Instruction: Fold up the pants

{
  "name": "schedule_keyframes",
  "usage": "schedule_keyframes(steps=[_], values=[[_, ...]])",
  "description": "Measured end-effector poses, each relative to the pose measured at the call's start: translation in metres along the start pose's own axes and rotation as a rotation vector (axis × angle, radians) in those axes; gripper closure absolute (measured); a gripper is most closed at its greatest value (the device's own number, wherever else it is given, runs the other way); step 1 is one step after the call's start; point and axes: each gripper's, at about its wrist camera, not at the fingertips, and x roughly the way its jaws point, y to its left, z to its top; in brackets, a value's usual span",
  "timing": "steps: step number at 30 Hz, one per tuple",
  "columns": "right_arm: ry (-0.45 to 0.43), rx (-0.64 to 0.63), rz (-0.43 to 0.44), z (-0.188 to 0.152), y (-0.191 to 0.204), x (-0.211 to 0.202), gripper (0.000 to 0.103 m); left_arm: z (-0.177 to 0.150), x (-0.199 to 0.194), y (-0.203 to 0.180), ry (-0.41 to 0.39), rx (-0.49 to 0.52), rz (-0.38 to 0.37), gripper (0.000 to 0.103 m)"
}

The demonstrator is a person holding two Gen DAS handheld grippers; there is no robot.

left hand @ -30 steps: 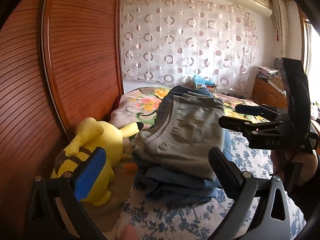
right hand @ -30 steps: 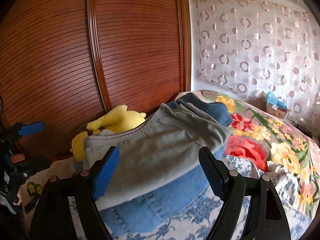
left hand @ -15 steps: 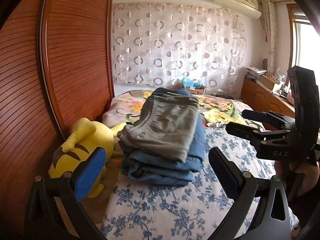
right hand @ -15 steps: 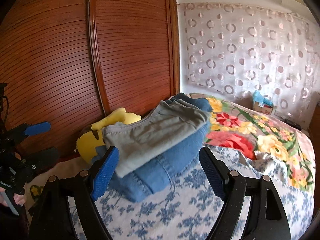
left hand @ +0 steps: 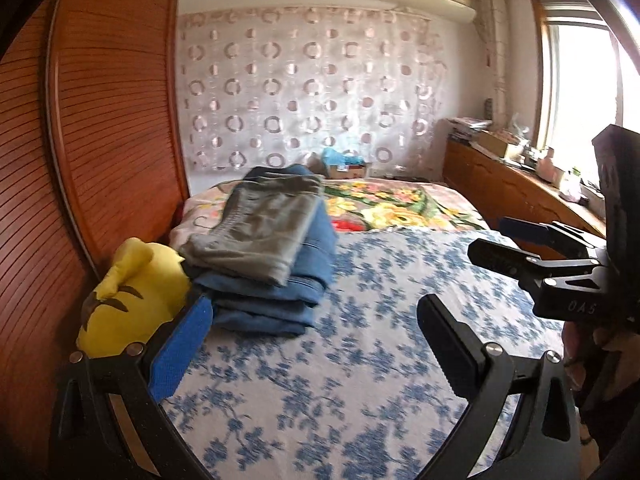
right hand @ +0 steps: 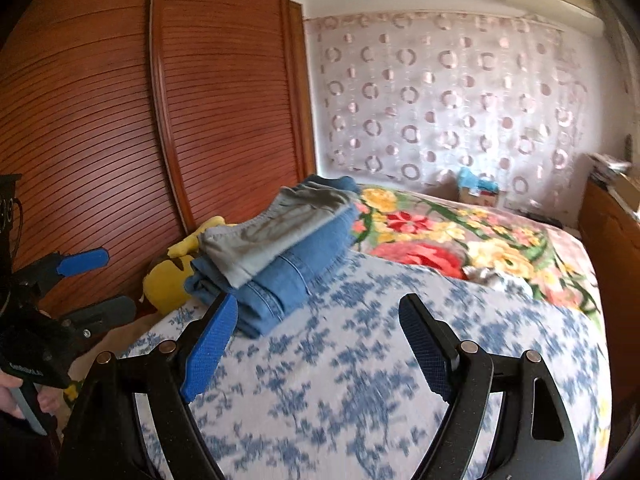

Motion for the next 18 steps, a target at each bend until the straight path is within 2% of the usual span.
schedule_keyframes(steps=[10,18], values=[[-0.048,0.052,-0.094,-0.028,0.005,-0.072,0.019,-0.015,-0.03,-0.037,-0.014,0.028,-0.073,0.001],[-0.072,0.091,-0.149,-0.052,0.023,-0.11,0.016,-0.025,-0.051,-0.059,-0.023,0.047,-0.105,0.001]])
